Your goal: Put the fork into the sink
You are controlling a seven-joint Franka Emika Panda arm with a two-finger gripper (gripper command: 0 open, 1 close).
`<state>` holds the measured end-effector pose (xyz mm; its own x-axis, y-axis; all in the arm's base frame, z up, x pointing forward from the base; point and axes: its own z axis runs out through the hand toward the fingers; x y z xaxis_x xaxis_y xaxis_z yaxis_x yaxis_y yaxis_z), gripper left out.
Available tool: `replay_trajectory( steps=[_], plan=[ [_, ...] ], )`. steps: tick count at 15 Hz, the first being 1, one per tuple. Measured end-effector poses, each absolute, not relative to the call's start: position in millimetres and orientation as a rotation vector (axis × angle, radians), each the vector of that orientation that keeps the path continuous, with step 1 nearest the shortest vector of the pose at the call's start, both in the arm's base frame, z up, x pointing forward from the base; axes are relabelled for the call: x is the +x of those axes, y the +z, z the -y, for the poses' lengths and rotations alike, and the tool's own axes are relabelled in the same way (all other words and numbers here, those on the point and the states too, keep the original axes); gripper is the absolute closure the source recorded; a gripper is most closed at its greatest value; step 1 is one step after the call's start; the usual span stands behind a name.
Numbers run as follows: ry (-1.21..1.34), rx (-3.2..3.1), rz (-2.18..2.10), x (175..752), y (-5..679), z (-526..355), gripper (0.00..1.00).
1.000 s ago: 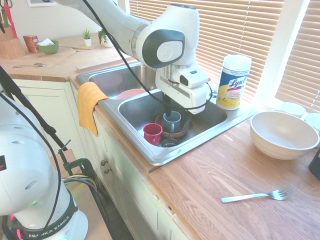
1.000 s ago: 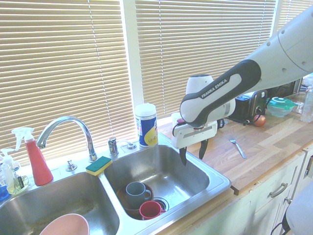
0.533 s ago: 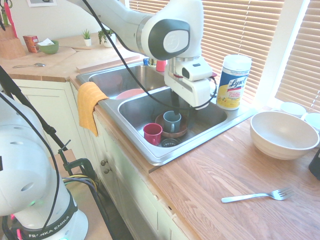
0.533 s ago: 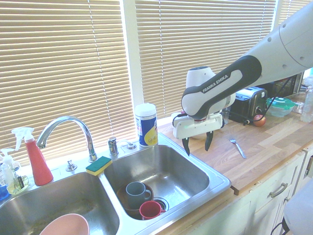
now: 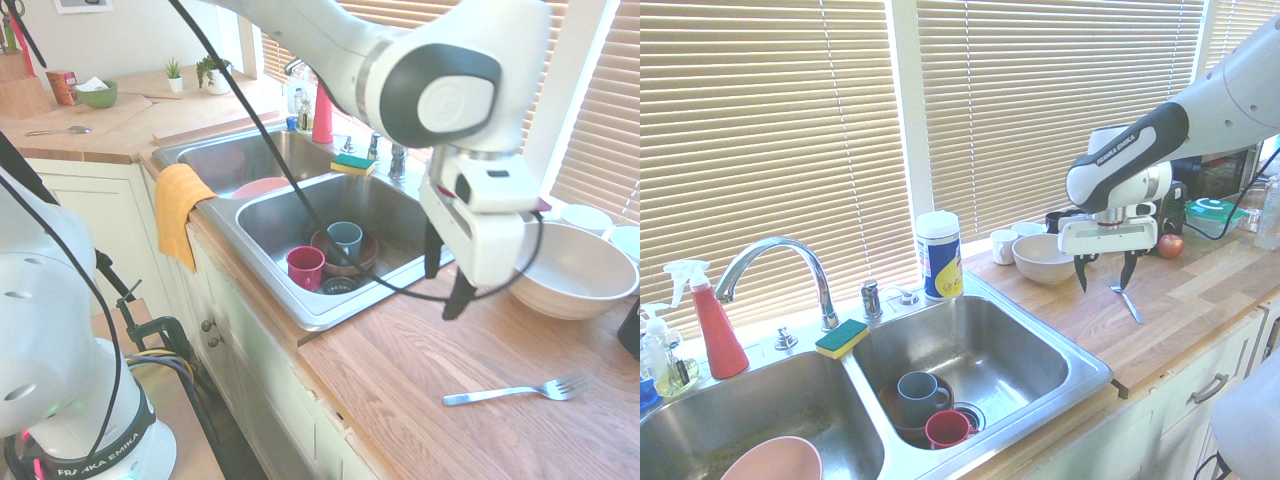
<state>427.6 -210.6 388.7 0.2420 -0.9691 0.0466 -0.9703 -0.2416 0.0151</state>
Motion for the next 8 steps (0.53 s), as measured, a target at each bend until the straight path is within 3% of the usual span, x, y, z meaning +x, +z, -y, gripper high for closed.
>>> replay_trajectory(
  steps=[7,8],
  plan=[
    [0.088,2.575,1.79,435,344,273,0.0],
    [0.08,2.57,1.795,437,340,279,1.0]
  ],
)
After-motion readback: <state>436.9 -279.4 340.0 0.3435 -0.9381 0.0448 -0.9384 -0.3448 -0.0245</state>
